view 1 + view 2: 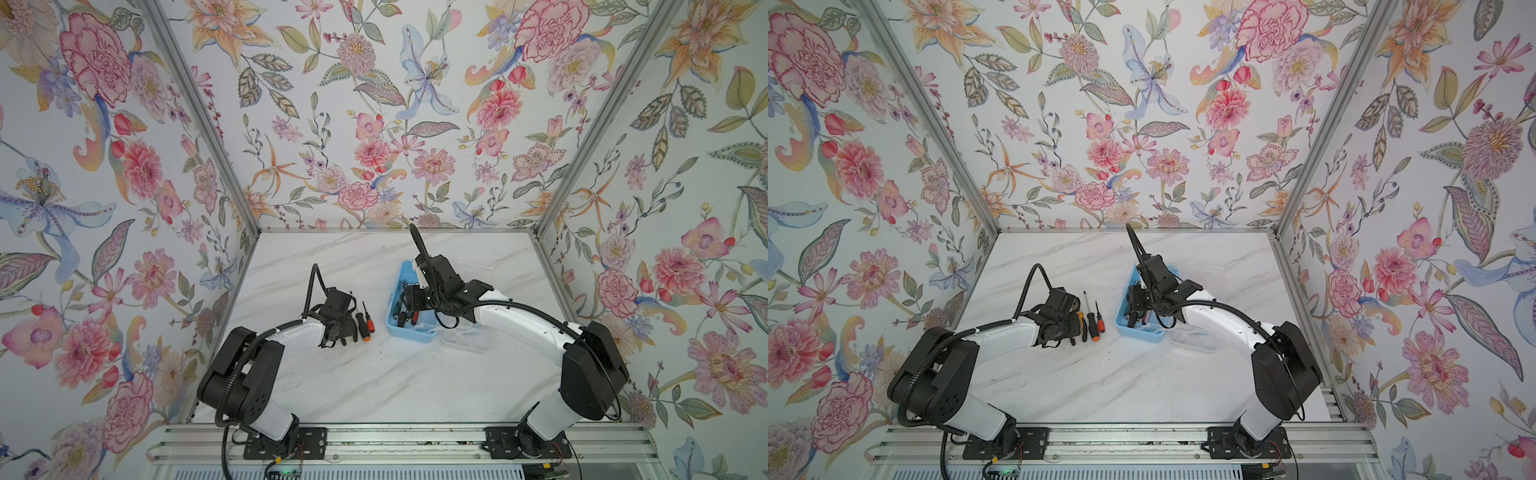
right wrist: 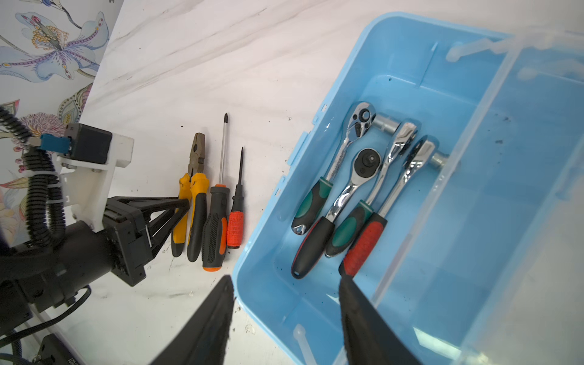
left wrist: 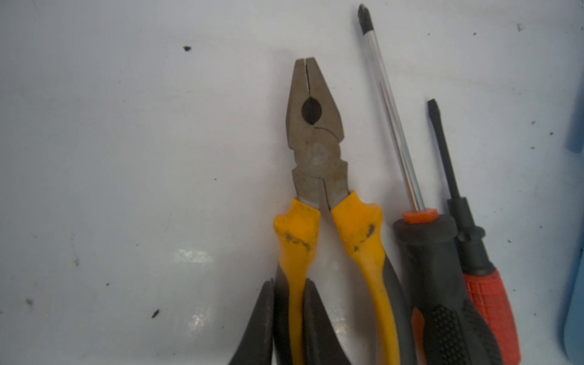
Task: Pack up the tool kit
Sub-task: 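Move the left gripper back over the yellow-handled pliers and lower, then grasp the yellow-handled pliers and lift them with the left gripper, then carry the pliers over the box and lower them beside the ratchets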
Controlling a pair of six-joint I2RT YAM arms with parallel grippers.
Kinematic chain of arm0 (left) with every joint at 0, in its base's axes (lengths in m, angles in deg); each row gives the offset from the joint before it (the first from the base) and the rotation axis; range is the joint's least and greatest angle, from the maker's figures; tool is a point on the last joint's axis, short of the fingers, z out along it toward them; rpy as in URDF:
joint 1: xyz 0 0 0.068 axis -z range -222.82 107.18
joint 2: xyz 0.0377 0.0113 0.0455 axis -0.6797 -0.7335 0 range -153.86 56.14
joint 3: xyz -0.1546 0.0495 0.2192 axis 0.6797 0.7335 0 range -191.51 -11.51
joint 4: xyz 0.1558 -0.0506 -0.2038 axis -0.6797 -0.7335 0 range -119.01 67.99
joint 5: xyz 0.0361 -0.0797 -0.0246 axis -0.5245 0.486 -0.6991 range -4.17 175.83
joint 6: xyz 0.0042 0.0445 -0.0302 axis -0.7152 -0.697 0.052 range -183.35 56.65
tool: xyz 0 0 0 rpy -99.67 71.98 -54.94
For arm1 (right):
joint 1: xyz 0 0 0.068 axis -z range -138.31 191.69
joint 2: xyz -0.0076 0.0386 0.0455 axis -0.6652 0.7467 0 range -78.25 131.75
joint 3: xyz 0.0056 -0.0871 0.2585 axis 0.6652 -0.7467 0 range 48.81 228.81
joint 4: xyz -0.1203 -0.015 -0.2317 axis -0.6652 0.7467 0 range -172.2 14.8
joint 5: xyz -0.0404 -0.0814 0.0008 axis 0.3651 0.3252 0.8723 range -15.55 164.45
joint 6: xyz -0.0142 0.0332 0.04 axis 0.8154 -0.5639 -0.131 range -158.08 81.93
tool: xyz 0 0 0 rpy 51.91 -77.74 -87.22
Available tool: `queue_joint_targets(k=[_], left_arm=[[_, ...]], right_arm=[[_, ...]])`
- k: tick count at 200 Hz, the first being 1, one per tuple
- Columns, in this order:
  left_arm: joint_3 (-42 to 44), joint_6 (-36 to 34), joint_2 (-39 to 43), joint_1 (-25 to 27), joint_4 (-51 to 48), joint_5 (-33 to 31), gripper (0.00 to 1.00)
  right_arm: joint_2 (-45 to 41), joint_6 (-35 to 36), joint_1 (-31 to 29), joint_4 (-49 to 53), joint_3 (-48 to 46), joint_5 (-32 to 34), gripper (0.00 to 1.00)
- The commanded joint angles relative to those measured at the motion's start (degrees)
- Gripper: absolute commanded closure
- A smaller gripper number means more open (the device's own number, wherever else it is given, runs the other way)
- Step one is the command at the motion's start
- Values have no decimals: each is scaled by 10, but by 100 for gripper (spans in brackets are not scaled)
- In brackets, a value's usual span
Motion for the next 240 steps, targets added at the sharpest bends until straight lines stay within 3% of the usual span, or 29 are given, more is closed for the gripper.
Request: queue_joint_targets(k=[1,44,83,121,174,240], left_arm=[[1,0,-19,-1,-21,-16,100],[-46,-27,55,-1,-77,-54,100],[-158,-47,86,29,-112,-35,100],[-291,-52,9,102,-107,-13,100],[-423,-38,-129,170,-69,58,100],[-463,-24,-191,215,-60,93,100]], right_arm=[[2,-3,4,-4,-3,0,45],[-21,-11,11,-8,-12,1,45],[-90,-37,35,-34,-54,61,45],[-181,-66,87,-48,-113,130,46],[-260,-79,129,-24,-165,132,47],[-311,-90,136,-3,-204,129,47]])
